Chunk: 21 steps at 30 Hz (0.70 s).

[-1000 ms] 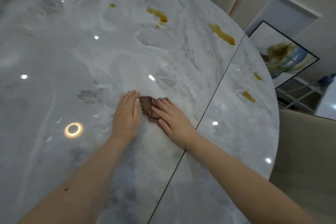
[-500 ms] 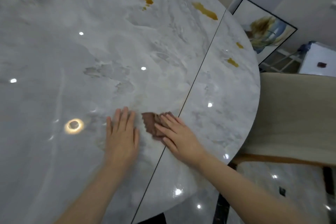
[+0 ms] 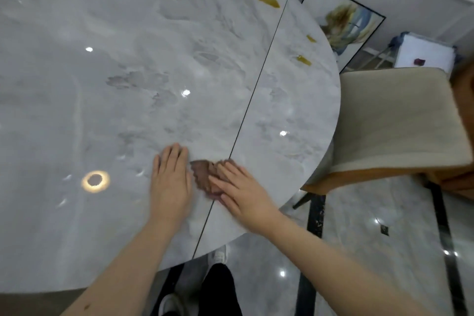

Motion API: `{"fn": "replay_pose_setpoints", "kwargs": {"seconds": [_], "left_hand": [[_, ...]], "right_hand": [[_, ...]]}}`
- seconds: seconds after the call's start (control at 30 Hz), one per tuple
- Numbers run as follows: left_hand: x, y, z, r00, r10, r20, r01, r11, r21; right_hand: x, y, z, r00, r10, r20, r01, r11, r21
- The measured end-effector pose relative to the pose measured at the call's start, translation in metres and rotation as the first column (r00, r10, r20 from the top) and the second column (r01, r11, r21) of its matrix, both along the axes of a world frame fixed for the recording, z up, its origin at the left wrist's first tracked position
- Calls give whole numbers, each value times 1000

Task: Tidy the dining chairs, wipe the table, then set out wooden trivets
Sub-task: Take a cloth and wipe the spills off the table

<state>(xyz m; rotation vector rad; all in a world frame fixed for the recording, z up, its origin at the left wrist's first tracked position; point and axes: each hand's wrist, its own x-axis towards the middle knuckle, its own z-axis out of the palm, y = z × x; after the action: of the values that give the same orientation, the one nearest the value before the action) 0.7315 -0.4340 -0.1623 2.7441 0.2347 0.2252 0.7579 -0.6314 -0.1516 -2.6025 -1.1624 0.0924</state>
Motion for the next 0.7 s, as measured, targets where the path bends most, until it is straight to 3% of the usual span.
{"fn": "replay_pose_setpoints", "kwargs": {"seconds": [0.1, 0.27, 0.33, 0.4, 0.57, 0.63, 0.7], "left_hand": [[0, -1, 1, 1000, 8, -12, -8, 1000, -4], [1, -3, 0, 1000, 3, -6, -3, 1000, 20], [2, -3, -1, 1000, 9, -3, -9, 1000, 16], [1, -2, 0, 1000, 7, -4, -7, 1000, 3], [0, -3, 3, 999, 8, -43, -7, 1000, 17], [0, -5, 3, 996, -21, -82, 25, 998, 53], [0, -11, 6, 989, -56, -138, 70, 992, 104]], "right_hand": [[-27, -45, 9, 986, 148, -83, -152, 987, -46], [51, -44, 11, 970, -239, -37, 237, 970, -53], [57, -14, 4, 955, -298, -6, 298, 954, -27], [39, 6, -3, 968, -250, 2, 250, 968, 22], [-34, -25, -5, 988, 80, -129, -68, 993, 98], [-41, -55, 2, 983, 96, -156, -84, 993, 82], [-31, -84, 8, 993, -28, -115, 37, 997, 73]]}}
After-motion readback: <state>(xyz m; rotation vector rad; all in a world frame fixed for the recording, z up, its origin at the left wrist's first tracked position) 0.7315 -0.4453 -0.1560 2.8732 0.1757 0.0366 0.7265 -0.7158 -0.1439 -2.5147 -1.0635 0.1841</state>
